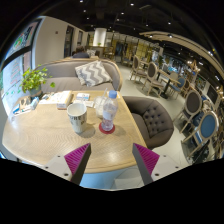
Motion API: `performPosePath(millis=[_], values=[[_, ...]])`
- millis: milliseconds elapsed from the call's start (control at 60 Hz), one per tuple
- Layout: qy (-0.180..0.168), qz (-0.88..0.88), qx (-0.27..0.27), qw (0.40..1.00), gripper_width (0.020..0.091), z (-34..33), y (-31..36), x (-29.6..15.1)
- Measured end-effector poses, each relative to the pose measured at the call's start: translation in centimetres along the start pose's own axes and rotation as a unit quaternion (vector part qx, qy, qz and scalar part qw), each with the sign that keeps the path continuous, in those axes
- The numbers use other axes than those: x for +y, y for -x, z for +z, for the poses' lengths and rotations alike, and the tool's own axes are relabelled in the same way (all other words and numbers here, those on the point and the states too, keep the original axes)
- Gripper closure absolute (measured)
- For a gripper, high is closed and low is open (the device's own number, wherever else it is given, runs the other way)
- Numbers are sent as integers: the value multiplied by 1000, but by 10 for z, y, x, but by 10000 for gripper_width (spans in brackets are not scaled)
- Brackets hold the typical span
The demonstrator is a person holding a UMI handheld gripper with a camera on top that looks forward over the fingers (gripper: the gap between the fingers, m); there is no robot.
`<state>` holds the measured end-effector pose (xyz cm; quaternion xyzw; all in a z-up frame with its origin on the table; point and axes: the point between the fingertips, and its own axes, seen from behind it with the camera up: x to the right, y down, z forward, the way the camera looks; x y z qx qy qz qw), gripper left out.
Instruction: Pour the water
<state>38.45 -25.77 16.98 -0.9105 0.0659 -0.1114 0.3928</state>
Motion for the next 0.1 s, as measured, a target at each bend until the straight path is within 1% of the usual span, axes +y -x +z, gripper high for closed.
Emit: performPosePath(millis=[100], values=[[-9, -10, -6, 1000, 251, -1, -2, -7]])
